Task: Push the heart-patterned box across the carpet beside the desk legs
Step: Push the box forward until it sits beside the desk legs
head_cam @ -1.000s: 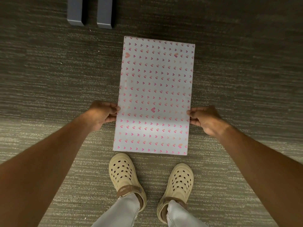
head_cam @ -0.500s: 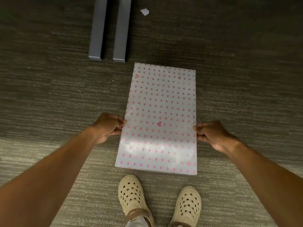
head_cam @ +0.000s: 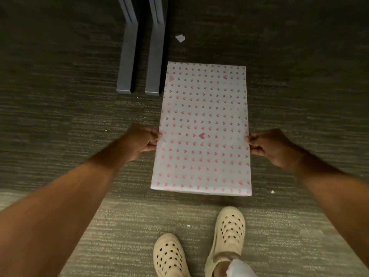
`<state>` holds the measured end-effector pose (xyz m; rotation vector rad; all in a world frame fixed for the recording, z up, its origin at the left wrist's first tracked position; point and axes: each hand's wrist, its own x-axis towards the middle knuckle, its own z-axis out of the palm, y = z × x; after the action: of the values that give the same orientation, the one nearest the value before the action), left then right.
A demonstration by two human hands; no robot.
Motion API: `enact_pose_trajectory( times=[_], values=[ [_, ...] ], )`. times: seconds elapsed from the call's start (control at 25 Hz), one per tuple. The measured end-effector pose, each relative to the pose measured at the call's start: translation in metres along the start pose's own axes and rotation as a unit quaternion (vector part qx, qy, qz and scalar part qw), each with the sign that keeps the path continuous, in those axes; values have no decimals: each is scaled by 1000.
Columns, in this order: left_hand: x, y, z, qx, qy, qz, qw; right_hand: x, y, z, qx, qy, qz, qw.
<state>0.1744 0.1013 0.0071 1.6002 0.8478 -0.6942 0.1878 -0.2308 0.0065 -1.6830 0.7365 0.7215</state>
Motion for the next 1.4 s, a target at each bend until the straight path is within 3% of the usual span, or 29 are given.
enact_pose_trajectory(
  times=[0.76,1.4],
  values=[
    [93,79,19,24,110,67,991,119,-93,9,-50,-17,-55,997],
    [180,134,25,29,90,111,989,197,-135,19,-60,11,-87,994]
  ],
)
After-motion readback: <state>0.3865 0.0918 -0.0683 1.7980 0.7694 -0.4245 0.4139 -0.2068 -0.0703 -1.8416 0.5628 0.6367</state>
